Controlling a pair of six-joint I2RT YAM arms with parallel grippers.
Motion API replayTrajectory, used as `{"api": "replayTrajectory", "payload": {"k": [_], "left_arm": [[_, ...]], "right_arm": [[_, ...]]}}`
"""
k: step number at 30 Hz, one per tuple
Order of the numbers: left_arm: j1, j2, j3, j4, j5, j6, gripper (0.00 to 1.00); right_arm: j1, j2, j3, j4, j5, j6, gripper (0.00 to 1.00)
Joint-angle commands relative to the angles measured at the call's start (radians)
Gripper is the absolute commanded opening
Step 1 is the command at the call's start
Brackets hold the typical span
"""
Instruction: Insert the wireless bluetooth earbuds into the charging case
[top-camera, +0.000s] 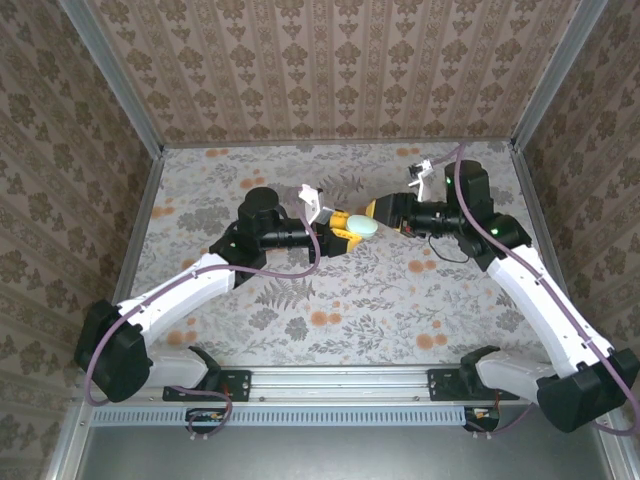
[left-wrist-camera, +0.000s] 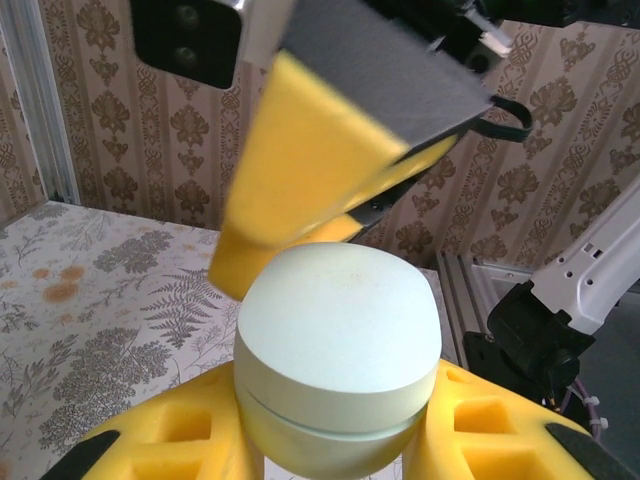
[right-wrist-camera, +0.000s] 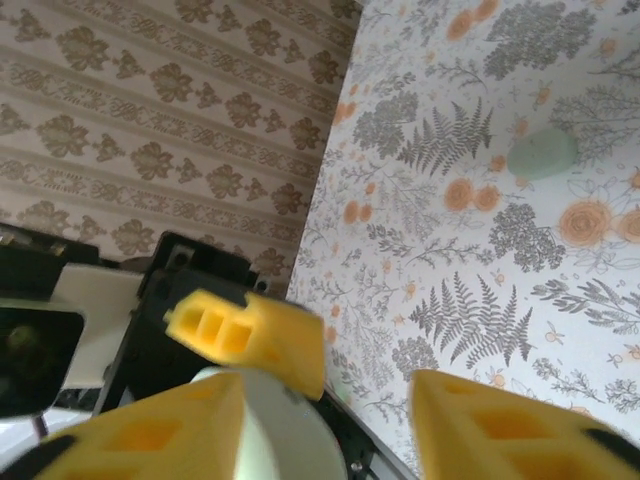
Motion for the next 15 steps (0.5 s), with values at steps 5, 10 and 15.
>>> {"api": "replayTrajectory", "payload": {"k": [5,10,15], "left_arm": [[-0.006,0.005,0.03,0.054,-0.012,-0.038,0.23],[-0.006,0.015,0.026,0.109,-0.021,-0.09,0.23],[-0.008,0.033,0.025,0.157,-0.022,-0.135,0.23]], "right_arm": [[-0.002,-0.077,-0.102,0.158,-0.048,0.161,0.68],[0.01,-0.091,-0.176,0.304,-0.05,0.281,0.71],[0.045,-0.075,-0.214,0.407,-0.053,0.353,0.7]]}}
